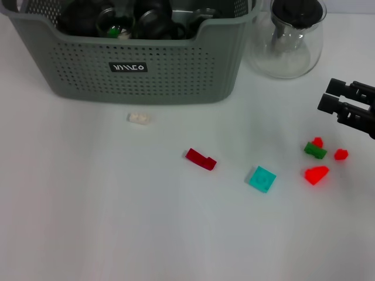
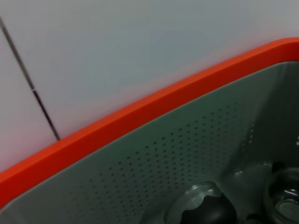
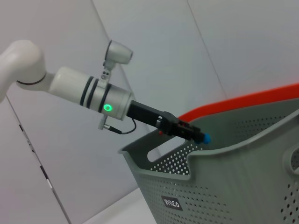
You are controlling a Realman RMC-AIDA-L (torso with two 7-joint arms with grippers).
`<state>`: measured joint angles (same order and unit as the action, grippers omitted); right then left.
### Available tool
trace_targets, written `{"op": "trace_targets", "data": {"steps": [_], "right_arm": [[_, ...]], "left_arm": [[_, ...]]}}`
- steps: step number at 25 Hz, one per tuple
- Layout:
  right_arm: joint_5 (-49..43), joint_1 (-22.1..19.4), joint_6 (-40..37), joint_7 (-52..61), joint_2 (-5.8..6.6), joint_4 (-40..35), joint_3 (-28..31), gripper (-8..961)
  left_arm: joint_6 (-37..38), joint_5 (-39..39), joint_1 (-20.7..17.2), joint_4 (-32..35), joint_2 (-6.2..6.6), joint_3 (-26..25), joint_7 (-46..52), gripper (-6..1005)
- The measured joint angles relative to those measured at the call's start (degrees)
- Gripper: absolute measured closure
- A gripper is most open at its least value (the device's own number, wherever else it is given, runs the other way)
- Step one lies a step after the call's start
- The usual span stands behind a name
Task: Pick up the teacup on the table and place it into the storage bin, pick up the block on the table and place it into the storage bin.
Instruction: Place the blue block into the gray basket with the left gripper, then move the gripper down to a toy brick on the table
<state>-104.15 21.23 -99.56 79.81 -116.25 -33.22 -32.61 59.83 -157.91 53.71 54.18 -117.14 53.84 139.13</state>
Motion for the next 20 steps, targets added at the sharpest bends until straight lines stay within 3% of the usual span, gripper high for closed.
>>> {"op": "trace_targets", "data": {"steps": [4,7,9,13,14,16,18,20], "right_arm": [[0.0,-0.09,0.07,0.0,-0.05,0.0,0.0,337],[0.0,-0.22,0.09,-0.01,-0.02,0.0,0.0,337],[0.0,-0.25,0.08,-0.04,-0.04,0.0,0.0,337],[0.0,-0.24,0.06,0.13,-0.06,0.0,0.02,337],[0.0,-0.18,0.08,0.21,-0.07,0.01,0.03,338],[0.0,-0.06,0.09,0.35,-0.06,0.01,0.03,338],[0.0,0.05,0.09,0.54,-0.06,0.05,0.01,338],[0.0,0.09,0.09,0.93,-0.06,0.09,-0.02,338]], "left_arm": [[0.18,0.65,-1.39,3.78,-1.5,-0.51,0.22,444],[1.69,5.77,-6.16,11.78,-3.5,-1.84,-0.03,433],[3.34,13.22,-11.49,18.28,-4.96,-2.52,-1.95,383],[8.25,37.92,-24.73,26.68,-6.92,-3.6,-14.01,197],[11.24,46.18,-28.77,27.1,-7.37,-5.06,-19.7,193],[18.82,58.54,-33.38,24.76,-7.66,-9.2,-28.69,185],[30.36,67.52,-35.36,17.33,-7.4,-16.27,-37.25,178],[39.43,71.01,-35.89,8.41,-6.84,-23.52,-45.6,183]]}}
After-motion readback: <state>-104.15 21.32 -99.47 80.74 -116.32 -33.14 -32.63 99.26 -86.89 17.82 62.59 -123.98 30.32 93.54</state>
